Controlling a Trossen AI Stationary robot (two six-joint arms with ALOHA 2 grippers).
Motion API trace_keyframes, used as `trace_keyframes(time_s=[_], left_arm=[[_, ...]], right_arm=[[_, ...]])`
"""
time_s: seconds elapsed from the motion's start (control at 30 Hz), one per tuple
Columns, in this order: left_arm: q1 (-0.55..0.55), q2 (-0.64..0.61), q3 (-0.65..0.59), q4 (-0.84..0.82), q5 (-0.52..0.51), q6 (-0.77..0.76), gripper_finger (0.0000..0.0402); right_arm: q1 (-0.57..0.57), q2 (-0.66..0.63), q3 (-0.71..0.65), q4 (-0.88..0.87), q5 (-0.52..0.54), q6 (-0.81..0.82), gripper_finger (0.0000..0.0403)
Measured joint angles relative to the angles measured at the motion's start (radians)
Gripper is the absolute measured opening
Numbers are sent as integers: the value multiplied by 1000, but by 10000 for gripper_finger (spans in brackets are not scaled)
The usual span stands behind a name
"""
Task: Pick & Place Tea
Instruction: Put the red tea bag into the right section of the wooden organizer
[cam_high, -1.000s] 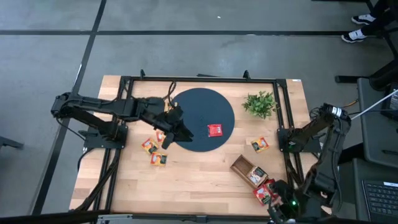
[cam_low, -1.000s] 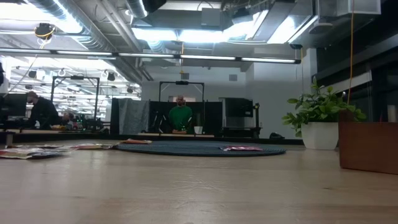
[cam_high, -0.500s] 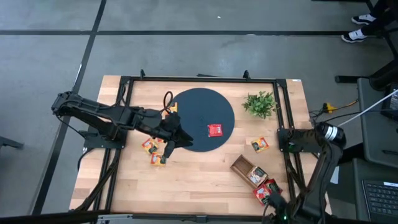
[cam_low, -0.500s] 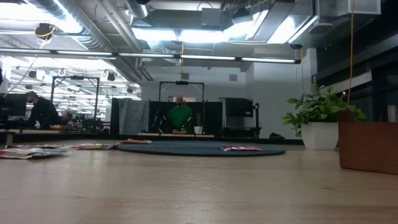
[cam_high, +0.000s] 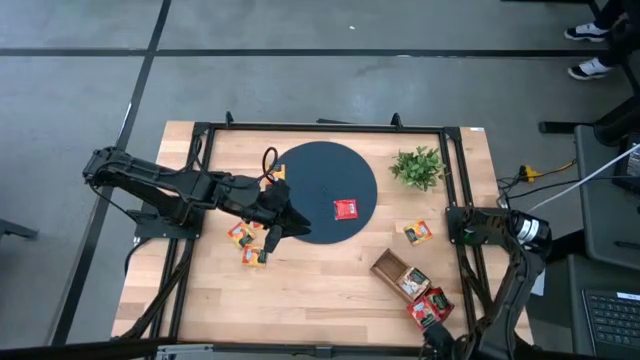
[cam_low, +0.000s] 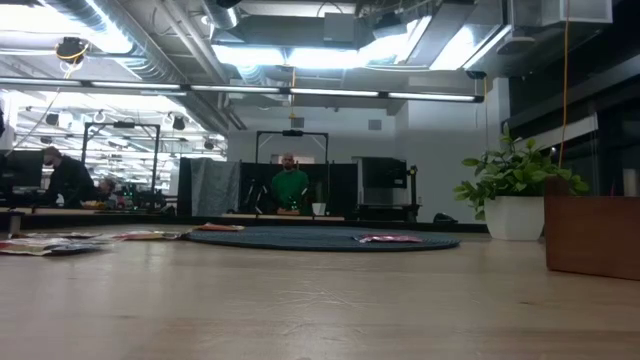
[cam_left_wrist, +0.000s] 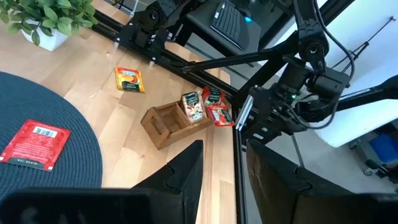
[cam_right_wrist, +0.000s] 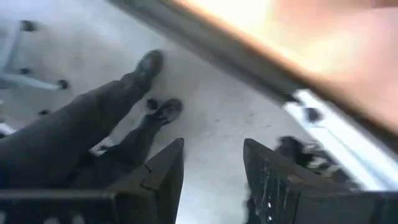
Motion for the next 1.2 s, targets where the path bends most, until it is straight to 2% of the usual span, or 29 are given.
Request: trace_keyframes(time_s=[0.13, 0.33, 0.53, 0.77, 1.2], left_arm=[[0, 0, 0, -2, 0, 24, 118], [0, 0, 0, -2, 0, 86, 118], [1, 0, 0, -3, 60, 86, 118], [0, 0, 0, -5, 63, 87, 118], [0, 0, 0, -6, 64, 54, 118]], right_arm=[[0, 17, 0, 9, 9, 19, 167], [-22, 18, 0, -165, 0, 48, 167], [-36, 18, 1, -129, 20, 14, 167], [-54, 18, 0, -243, 14, -4, 167], [-54, 18, 0, -347, 14, -37, 167]])
